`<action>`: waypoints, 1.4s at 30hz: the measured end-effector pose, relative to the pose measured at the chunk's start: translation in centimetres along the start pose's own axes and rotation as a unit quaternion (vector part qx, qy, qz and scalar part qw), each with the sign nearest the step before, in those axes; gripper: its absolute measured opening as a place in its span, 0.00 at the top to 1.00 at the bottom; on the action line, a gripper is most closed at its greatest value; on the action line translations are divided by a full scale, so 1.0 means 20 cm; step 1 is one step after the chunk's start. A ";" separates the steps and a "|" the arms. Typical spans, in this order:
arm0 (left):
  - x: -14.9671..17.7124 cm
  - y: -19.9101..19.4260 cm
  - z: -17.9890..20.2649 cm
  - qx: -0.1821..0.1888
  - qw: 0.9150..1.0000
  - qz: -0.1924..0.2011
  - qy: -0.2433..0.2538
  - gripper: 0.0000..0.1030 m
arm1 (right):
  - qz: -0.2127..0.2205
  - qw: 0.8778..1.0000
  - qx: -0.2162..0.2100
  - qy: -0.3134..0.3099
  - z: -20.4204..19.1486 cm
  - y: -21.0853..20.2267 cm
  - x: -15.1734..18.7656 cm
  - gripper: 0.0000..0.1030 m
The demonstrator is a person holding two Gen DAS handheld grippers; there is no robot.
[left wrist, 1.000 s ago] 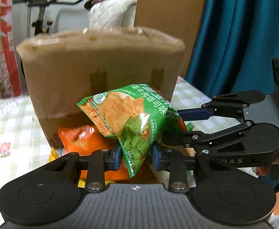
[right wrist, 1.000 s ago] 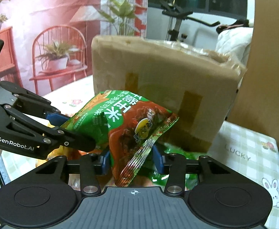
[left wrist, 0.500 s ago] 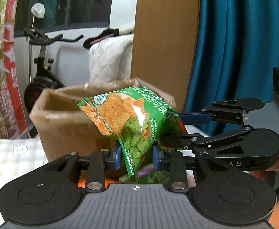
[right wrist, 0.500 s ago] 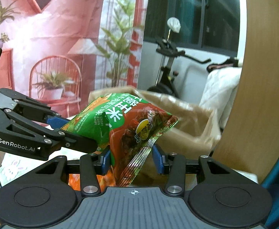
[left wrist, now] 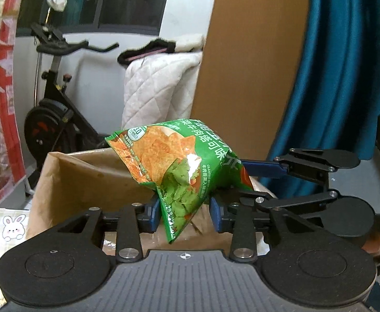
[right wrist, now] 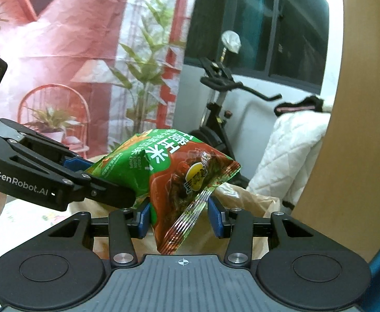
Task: Organize snacks
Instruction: 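Lift both green bags over the box and release them inside, then reach both grippers to the snack pile and grasp the green cucumber rice cracker bag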
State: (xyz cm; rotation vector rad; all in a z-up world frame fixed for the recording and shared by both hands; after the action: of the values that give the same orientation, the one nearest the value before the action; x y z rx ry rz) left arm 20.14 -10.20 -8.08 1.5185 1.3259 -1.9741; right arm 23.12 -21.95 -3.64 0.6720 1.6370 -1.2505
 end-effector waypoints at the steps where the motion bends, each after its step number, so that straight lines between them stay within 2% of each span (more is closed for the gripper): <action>1: -0.01 0.04 -0.02 -0.001 1.000 -0.006 -0.006 0.62 | -0.008 1.000 0.002 0.009 0.02 0.04 0.01 0.59; 4: 0.01 0.15 -0.04 -0.006 1.000 -0.025 -0.019 0.60 | -0.033 0.999 0.009 0.037 0.08 0.14 0.07 0.58; 6: 0.03 0.21 -0.05 -0.011 0.999 -0.037 -0.024 0.55 | -0.047 0.997 0.017 0.050 0.11 0.20 0.11 0.57; 8: 0.03 0.24 -0.08 -0.027 0.998 -0.048 -0.024 0.44 | -0.054 0.996 0.031 0.060 0.13 0.22 0.15 0.50; 10: 0.04 0.23 -0.10 -0.037 0.998 -0.045 -0.022 0.37 | -0.049 0.996 0.036 0.066 0.14 0.20 0.19 0.36; 12: 0.04 0.19 -0.11 -0.044 0.998 -0.042 -0.018 0.36 | -0.046 0.996 0.034 0.072 0.16 0.17 0.21 0.29; 15: 0.04 0.11 -0.13 -0.065 0.997 -0.031 -0.004 0.35 | -0.038 0.996 0.040 0.072 0.16 0.12 0.23 0.27; 19: 0.06 -0.05 -0.11 -0.100 0.995 -0.012 0.007 0.29 | -0.017 0.995 0.052 0.080 0.13 0.03 0.26 0.26; 27: 0.12 -0.25 -0.09 -0.149 0.989 0.005 0.006 0.29 | 0.013 0.995 0.047 0.087 0.00 -0.14 0.33 0.22; 37: 0.28 -0.42 -0.12 -0.178 0.983 0.014 -0.034 0.29 | 0.026 0.994 0.035 0.097 -0.11 -0.29 0.42 0.22; 42: 0.38 -0.47 -0.13 -0.180 0.982 0.005 -0.049 0.29 | 0.015 0.993 0.036 0.111 -0.09 -0.34 0.53 0.23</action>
State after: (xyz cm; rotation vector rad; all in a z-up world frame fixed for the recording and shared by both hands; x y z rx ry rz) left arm 12.00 -1.07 -10.40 1.2385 1.5293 -1.6654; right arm 12.46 -23.56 -10.22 0.9038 1.7602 -1.2547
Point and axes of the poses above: each gripper's, at about its wrist camera, not at the fingertips, and y roughly the way its jaws point, z to its right, x to its underside, the point moved 9 cm from there along y, roughly the way its jaws point, and after that the axes turned 10 degrees about y, right-handed, at the moved point
